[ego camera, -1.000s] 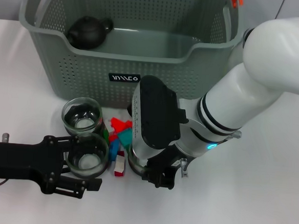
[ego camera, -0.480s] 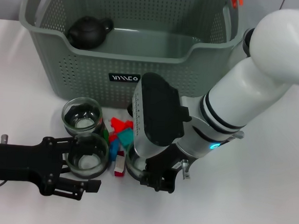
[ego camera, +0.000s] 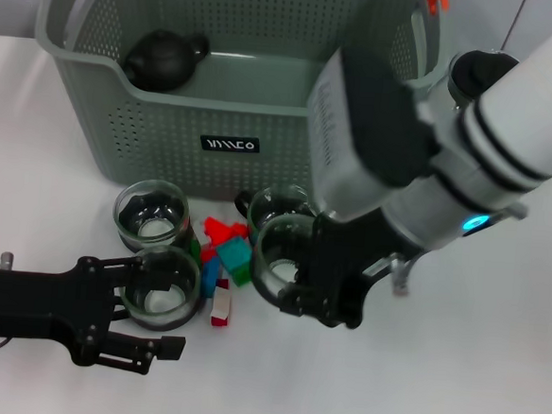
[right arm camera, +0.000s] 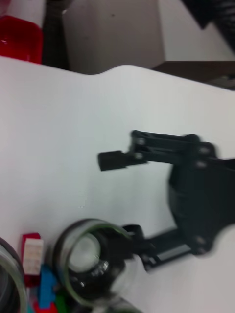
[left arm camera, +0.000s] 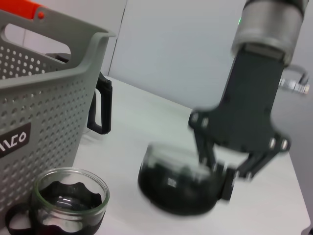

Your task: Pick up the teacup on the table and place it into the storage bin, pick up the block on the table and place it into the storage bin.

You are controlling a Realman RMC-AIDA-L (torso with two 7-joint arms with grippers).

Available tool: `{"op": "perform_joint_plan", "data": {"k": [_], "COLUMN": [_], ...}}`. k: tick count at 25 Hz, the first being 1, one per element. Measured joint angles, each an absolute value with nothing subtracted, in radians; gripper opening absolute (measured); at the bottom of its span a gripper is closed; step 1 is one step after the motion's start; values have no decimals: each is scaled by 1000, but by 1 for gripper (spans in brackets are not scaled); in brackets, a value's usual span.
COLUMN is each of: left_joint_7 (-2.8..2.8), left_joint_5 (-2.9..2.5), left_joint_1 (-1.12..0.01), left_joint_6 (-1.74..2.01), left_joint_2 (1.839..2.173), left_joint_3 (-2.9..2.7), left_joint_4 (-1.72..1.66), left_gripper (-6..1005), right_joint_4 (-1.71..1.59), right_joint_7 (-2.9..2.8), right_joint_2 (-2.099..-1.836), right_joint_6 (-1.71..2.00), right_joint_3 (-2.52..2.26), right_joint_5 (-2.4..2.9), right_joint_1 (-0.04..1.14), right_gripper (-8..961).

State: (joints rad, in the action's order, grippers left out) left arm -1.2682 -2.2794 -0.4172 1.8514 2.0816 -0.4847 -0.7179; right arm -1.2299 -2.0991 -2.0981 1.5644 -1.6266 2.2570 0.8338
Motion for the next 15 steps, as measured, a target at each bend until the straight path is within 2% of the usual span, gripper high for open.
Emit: {"op": "perform_joint_plan", "data": {"k": [4,9,15], "left_joint_7": [-1270,-1269,-1267], "left_joint_5": [-2279,-2276,-2271], "left_joint_1": [-420,-424,-428], "left_joint_6": [1854,1871,1877], "left_joint_2": [2082,2082,2082], "left_joint_3": [-487,-486,-492], "left_joint_4": [-718,-718,-718], "left_gripper": [932,932,932], "right_joint_4": [-1356,-1443,-1408], "right_joint_7": [-2124,-2139,-2153], "right_joint_2": [-2097,-2097,-2096], "right_joint_6": [1722,1829,1693], "right_joint_3": [-1478,-1234,-1038], "right_joint_5": [2254,2219,2264], "right_joint_1": [834,906,992], "right_gripper": [63,64,64]}}
